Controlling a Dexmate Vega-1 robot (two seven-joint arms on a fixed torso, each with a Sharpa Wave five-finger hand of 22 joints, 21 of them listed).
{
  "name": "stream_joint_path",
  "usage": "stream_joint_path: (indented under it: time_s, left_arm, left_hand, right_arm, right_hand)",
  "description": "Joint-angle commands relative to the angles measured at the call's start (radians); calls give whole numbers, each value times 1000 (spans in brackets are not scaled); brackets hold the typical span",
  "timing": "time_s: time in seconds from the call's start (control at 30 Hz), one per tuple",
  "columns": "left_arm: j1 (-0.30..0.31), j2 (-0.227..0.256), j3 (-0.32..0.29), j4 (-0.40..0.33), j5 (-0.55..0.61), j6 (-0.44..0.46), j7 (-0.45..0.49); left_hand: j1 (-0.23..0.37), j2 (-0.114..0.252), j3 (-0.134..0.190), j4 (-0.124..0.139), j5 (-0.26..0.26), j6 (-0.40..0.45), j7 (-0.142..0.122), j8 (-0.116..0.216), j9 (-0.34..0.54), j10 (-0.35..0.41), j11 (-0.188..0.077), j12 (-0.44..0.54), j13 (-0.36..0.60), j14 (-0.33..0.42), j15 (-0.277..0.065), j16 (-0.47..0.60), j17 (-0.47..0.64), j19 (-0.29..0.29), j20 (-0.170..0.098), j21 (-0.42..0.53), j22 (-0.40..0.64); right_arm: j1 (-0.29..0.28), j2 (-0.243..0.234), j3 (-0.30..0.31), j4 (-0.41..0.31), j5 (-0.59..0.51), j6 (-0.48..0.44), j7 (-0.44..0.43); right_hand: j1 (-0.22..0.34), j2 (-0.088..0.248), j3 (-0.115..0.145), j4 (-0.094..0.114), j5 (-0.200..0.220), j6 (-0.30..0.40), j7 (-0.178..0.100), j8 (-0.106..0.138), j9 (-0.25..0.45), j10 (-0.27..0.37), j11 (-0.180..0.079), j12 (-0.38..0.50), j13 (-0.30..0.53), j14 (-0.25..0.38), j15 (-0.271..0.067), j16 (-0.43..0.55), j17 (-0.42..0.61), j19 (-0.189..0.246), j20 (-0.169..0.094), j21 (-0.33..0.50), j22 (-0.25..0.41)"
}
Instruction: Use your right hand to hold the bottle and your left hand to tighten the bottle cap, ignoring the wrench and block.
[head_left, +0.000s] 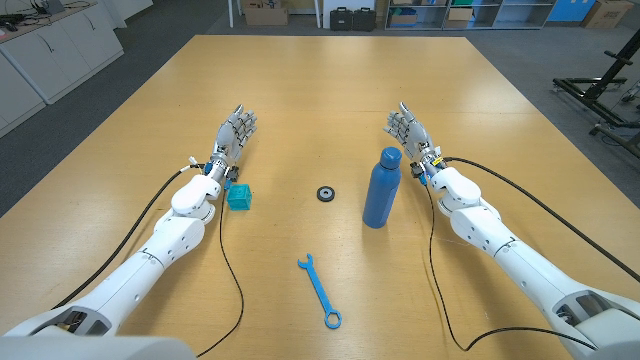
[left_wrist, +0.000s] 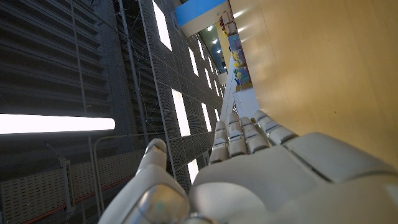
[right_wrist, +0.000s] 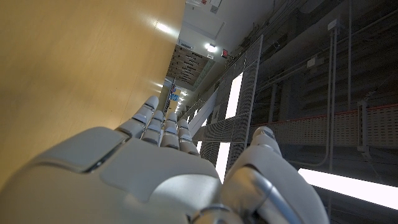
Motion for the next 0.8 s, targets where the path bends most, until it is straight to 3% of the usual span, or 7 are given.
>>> stream_joint_path:
  time_s: [0.03,0.23,0.7,0.8]
  left_arm:
    - [36,10,-8,-65,14,8,41]
    - [80,29,-27,-118,23,-10,62]
    - [106,46,-40,-128,12,-52,14]
    - [104,40,-42,-108,-19,-61,-21]
  left_hand:
    - [2,5,6,0,4,10,1,9,5,13,0,7,1,10,-3,6,1,12,-73,8,5]
    - [2,7,6,0,4,24,0,12,6,26,1,10,0,20,-2,7,1,19,-72,8,5]
    - [3,10,7,0,3,36,-2,13,6,42,1,14,-2,32,-5,8,1,25,-69,7,5]
    - [3,10,7,0,3,37,-1,13,6,42,1,13,-2,34,-4,8,1,25,-69,7,5]
  right_arm:
    - [-23,-12,8,-2,13,38,39]
    - [-46,-14,18,-28,42,37,48]
    - [-121,-32,40,-105,22,81,3]
    - [-141,-23,44,-108,23,113,1]
  right_hand:
    - [13,1,5,-4,5,6,23,9,4,9,4,7,1,5,-1,6,4,12,2,1,2]
    - [15,2,6,-6,5,7,22,10,4,12,5,8,1,6,1,6,3,14,2,0,2]
    - [18,2,6,-8,5,15,19,12,4,18,3,10,-1,16,-3,10,3,22,3,0,3]
    - [24,4,8,-13,5,32,13,18,4,39,0,18,-2,37,-9,18,2,47,0,5,3]
